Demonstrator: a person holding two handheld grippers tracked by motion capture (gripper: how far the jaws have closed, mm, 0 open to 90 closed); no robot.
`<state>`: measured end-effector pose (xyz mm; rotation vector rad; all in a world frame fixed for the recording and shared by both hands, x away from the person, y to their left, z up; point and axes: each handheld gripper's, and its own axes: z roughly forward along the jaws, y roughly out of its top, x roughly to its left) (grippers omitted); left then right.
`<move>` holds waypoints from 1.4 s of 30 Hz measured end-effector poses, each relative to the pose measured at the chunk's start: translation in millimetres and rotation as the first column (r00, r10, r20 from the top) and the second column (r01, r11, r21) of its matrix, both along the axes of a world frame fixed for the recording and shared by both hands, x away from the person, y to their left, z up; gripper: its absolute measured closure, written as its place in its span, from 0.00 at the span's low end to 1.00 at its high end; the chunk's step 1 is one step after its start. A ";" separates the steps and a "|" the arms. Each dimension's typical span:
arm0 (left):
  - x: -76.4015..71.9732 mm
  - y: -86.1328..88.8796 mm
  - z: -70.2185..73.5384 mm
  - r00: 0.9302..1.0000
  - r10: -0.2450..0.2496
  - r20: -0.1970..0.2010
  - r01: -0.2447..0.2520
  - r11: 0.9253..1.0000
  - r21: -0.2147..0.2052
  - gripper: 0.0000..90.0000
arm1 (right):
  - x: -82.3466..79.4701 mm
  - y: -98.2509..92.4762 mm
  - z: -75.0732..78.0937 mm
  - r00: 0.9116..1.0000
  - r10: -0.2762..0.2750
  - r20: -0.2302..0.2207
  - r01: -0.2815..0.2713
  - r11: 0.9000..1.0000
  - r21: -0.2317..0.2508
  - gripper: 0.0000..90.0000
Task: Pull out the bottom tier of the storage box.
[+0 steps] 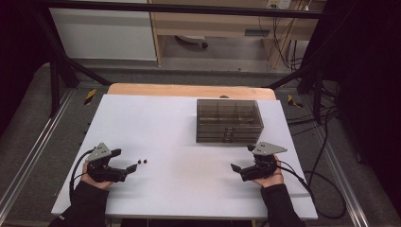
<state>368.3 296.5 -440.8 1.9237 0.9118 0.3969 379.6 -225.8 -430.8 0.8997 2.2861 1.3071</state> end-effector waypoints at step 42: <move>0.5 -0.7 0.2 1.000 0.005 0.002 -0.006 1.000 0.016 0.05 | 3.6 40.6 4.1 0.979 0.079 0.189 0.004 0.915 -0.403 0.03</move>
